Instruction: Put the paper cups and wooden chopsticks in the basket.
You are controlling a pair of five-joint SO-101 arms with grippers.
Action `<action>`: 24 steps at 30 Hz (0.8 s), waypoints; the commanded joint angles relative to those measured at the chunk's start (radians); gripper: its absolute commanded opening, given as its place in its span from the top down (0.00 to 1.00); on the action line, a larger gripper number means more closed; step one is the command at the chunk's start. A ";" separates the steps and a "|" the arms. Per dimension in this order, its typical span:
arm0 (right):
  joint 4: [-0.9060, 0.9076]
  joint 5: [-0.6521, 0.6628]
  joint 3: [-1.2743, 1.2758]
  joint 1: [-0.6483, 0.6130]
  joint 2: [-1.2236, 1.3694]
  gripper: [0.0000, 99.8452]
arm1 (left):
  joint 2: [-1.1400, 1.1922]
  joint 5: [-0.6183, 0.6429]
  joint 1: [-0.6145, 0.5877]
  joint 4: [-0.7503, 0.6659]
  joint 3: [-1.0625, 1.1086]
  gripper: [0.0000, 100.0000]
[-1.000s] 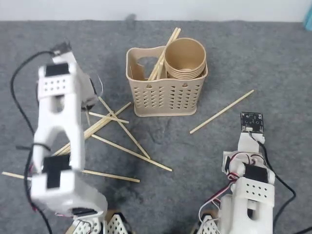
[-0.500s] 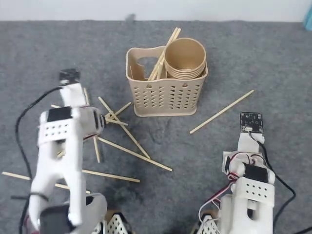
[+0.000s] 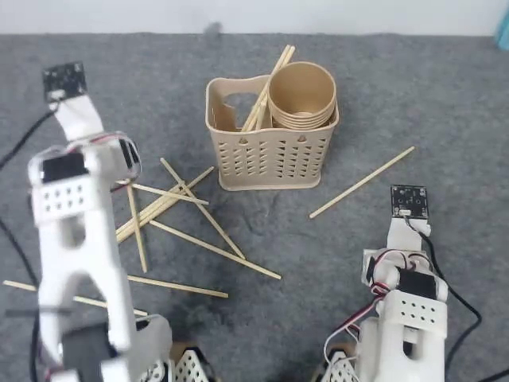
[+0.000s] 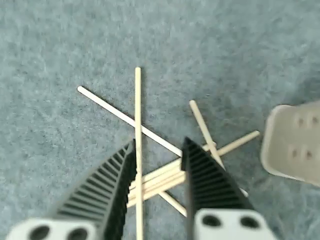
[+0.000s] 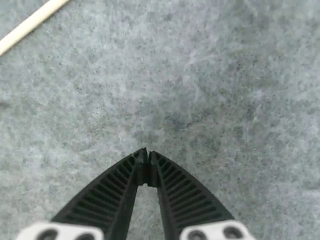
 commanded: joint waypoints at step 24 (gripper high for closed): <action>-0.024 0.014 -0.006 -0.004 -0.022 0.99 | 0.660 0.021 -0.282 0.259 -0.674 0.88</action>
